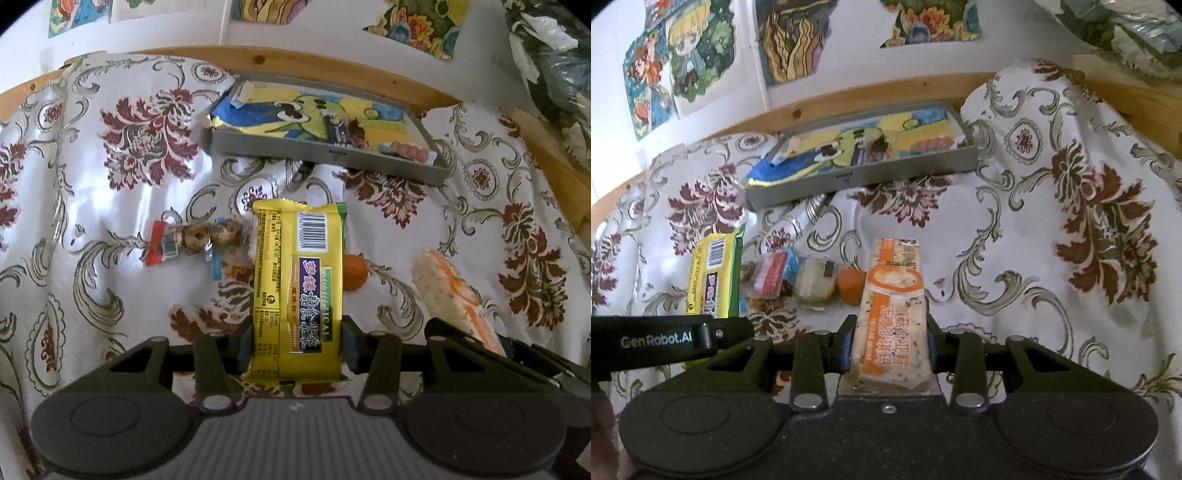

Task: Organize snacks
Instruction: 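Lift the yellow packet with the left tool while the right carries the cracker bar to the tray, then lower the yellow packet into the tray and open the left gripper while the right releases the cracker bar, then withdraw both tools from the tray back toward the remaining snacks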

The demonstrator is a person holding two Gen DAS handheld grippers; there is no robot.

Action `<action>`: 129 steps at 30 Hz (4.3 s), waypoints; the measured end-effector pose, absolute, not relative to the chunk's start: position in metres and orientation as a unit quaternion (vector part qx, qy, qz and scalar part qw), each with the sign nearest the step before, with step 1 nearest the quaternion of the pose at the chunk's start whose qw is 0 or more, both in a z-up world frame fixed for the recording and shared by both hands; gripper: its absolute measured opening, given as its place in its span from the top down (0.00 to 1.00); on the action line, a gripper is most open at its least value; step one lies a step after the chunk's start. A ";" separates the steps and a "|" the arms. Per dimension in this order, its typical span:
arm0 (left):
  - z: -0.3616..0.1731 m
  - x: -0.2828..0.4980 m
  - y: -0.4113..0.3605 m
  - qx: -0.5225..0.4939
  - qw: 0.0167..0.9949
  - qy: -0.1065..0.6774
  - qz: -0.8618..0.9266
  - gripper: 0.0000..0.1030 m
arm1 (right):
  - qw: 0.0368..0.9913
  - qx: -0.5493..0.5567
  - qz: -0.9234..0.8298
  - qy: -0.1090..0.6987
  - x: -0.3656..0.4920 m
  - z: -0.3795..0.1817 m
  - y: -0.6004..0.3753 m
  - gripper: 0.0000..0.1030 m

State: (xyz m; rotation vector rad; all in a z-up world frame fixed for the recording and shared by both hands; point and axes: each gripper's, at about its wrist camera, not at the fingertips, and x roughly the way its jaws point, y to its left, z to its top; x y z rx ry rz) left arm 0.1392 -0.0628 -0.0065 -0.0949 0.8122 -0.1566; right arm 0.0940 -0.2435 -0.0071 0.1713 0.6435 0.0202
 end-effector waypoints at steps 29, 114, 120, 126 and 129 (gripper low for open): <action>0.058 0.275 -0.101 -0.047 0.939 0.335 -0.062 0.50 | 0.980 0.058 0.080 0.175 0.245 0.080 -0.284 0.64; 0.077 0.286 -0.057 -0.156 0.954 0.255 0.015 0.01 | 0.990 0.069 0.016 0.120 0.256 0.077 -0.289 0.01; 0.075 0.250 -0.045 -0.147 0.958 0.243 0.021 0.01 | 0.991 0.061 0.012 0.119 0.218 0.082 -0.279 0.01; 0.069 0.217 -0.035 -0.138 0.962 0.235 0.029 0.00 | 0.991 0.049 0.009 0.125 0.184 0.080 -0.263 0.01; 0.065 0.200 -0.029 -0.141 0.962 0.231 0.029 0.00 | 0.992 0.044 0.000 0.122 0.164 0.077 -0.258 0.01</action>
